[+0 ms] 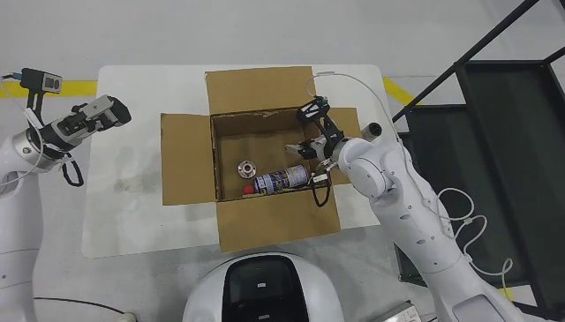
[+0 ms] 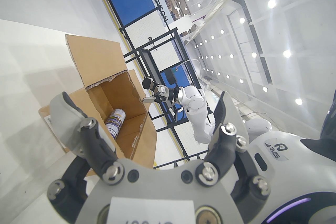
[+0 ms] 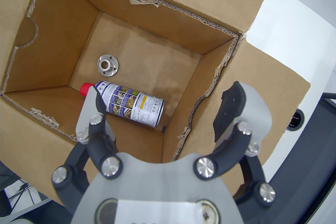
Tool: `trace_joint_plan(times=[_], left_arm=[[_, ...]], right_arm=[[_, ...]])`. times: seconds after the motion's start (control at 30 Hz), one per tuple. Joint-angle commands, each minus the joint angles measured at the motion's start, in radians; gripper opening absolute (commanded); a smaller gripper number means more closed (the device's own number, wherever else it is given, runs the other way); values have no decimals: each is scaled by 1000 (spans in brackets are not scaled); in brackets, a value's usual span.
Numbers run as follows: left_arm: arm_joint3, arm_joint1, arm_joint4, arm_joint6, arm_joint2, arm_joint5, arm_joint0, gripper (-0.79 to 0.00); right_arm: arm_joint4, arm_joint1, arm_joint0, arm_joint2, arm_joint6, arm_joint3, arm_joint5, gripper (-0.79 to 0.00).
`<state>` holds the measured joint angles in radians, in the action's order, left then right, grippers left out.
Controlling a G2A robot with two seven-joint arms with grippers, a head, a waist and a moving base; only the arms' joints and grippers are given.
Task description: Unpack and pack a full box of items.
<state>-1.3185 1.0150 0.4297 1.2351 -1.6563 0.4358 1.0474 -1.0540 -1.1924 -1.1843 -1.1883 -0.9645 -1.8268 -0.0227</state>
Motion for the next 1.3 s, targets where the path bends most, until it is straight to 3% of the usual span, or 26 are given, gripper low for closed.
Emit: trace_joint_plan(times=[0.0, 0.53, 0.67, 1.03, 1.27], left_arm=[[0, 0, 0, 0, 0, 0, 0, 0], [0, 0, 0, 0, 0, 0, 0, 0], [0, 0, 0, 0, 0, 0, 0, 0], [0, 0, 0, 0, 0, 0, 0, 0], [0, 0, 0, 0, 0, 0, 0, 0]], right_arm=[[0, 0, 0, 0, 0, 0, 0, 0], [1, 0, 0, 1, 6, 1, -2, 0], [19, -8, 51, 54, 36, 30, -83, 0], [82, -100, 375, 392, 22, 423, -252, 0], [109, -165, 480, 537, 40, 624, -310, 0]])
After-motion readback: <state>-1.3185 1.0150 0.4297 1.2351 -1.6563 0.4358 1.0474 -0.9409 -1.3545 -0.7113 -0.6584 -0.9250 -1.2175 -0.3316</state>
